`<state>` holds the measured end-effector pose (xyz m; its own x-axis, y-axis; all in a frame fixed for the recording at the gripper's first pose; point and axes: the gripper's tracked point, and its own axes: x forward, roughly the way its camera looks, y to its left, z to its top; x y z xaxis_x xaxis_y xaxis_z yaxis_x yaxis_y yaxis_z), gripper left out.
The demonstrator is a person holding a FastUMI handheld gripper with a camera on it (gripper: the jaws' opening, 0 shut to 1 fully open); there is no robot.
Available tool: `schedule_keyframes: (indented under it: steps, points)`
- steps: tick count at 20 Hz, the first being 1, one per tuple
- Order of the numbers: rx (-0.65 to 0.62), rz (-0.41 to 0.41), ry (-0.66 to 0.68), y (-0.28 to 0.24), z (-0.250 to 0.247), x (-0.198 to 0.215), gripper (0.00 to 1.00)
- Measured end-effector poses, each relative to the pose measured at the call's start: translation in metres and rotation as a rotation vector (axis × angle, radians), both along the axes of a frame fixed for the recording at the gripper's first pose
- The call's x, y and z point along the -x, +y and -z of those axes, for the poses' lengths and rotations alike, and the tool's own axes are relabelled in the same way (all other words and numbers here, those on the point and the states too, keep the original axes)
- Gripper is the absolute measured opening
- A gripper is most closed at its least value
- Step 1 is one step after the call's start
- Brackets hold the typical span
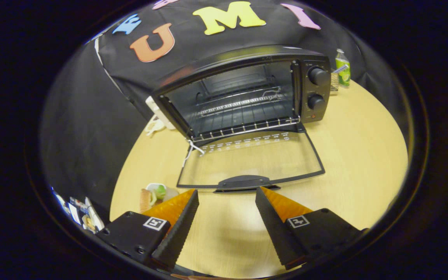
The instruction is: Open the toaster oven, put the food inside, and close the toaster oven door.
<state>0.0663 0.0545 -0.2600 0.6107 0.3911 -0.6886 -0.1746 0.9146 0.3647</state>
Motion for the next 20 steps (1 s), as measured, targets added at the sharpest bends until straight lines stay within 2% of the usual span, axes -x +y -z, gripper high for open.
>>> schedule_keyframes:
  steps: [2,6,11,14,18,20]
  points:
    - [-0.057,-0.066,0.030,0.018,-0.005,0.013,0.97]
    - [-0.256,-0.192,0.182,0.057,-0.018,0.045,0.94]
    - [-0.282,-0.287,0.242,0.081,-0.017,0.057,0.87]
    - [-0.317,-0.299,0.299,0.094,-0.018,0.060,0.83]
    - [-0.342,-0.335,0.370,0.109,-0.012,0.064,0.68]
    - [-0.362,-0.336,0.402,0.112,-0.009,0.064,0.66]
